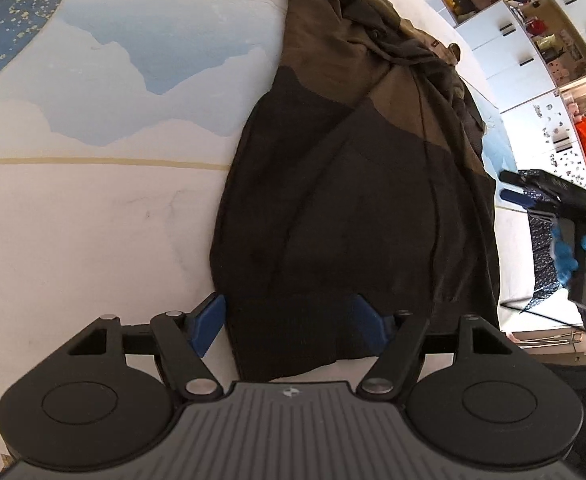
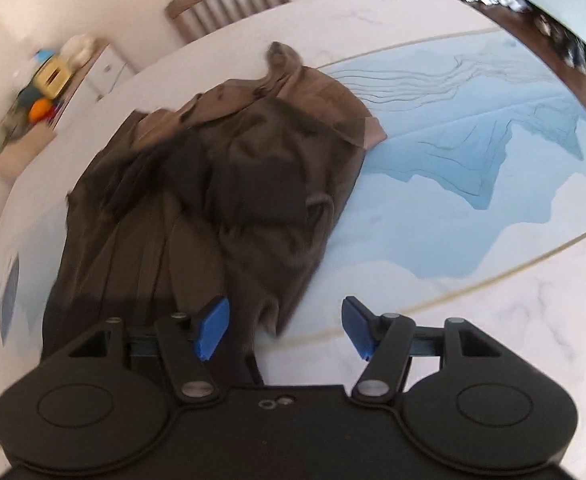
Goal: Fold clothes
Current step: 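Grasp the garment hem with the right tool and drag it flat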
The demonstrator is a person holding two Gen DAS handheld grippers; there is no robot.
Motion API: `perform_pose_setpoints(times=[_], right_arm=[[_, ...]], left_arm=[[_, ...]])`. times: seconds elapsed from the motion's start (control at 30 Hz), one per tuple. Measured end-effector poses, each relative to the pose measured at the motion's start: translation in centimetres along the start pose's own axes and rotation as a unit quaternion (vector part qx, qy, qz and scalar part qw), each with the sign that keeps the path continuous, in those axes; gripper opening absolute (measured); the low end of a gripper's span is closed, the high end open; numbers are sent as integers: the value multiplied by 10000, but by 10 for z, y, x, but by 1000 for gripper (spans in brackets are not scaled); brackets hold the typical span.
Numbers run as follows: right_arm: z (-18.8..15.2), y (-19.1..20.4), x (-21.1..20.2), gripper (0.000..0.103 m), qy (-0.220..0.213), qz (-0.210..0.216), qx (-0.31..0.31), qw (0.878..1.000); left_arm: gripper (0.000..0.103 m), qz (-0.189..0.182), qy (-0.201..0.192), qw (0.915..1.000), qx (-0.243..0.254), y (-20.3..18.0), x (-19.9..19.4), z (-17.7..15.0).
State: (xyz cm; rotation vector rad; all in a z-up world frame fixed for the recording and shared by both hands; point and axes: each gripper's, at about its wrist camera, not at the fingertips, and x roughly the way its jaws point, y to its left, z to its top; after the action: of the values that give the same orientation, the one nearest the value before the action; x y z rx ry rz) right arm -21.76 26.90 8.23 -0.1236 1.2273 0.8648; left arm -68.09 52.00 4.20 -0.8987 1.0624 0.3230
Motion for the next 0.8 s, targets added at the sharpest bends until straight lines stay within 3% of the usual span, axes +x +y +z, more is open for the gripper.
perform_pose_setpoints(times=[0.27,0.33,0.5,0.6,0.73,0.8], right_arm=[[13,18,42,103,349,-431,264,9981],[11,28,44,103,340,-475,76,9983],[10,48,42,103,402,-1137,-773,9897],[26,33,30,103,170,-1604,-1051,9813],[58,-7,21,103,-125,-2216,-764,9721],[67,-22,20,103,-143,-2292,-649,9711]], left_arm=[[70,239,-14,9995,227,-10,5,-4],[70,227,-15,9995,201,-9,5,-3],[70,239,-1,9995,188,-10,5,-2],[70,306,7,9992,251,-13,6,-2],[71,424,56,9985,354,-18,9,2],[72,481,90,9980,407,-20,10,4]])
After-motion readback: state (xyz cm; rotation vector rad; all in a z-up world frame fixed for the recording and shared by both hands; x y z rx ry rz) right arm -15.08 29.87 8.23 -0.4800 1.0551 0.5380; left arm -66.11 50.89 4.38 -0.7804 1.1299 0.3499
